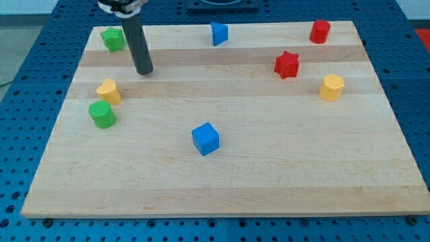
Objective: Push the yellow hexagon diagonally to the top right side of the blue cube
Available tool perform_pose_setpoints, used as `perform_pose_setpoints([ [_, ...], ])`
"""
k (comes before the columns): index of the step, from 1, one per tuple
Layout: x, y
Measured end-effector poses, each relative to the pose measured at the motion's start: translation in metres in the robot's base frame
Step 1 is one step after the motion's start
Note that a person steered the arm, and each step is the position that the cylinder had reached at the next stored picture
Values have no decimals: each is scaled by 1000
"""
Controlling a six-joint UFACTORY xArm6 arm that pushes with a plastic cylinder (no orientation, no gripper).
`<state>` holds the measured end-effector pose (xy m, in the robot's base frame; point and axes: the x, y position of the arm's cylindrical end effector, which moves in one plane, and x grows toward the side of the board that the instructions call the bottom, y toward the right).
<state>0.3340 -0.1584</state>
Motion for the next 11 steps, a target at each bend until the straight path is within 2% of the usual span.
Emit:
perform_pose_setpoints([
  [1, 18, 29],
  [3, 81, 137],
  [5, 146, 301],
  [6, 141, 412],
  [7, 102, 462],
  [8, 83, 435],
  [10, 82, 304],
  [11, 82, 356],
])
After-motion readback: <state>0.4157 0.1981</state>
